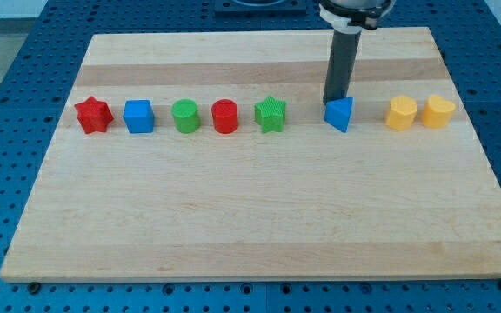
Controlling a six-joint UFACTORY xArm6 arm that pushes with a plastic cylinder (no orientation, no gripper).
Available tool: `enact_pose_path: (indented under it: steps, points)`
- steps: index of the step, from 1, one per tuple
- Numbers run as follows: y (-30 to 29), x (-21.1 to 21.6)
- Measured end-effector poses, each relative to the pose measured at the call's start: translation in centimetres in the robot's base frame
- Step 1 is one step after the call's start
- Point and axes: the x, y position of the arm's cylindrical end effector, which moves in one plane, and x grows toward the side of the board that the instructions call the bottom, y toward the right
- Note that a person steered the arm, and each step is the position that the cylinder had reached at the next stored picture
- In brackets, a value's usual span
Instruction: Point your arm at the yellow heart
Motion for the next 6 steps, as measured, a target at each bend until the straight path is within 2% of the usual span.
enact_pose_path:
  steps: [2,3,4,6]
  points:
    - [0.0,-0.6]
    - [0.0,-2.5]
    - [2.0,-3.8]
    - [11.6,-3.8]
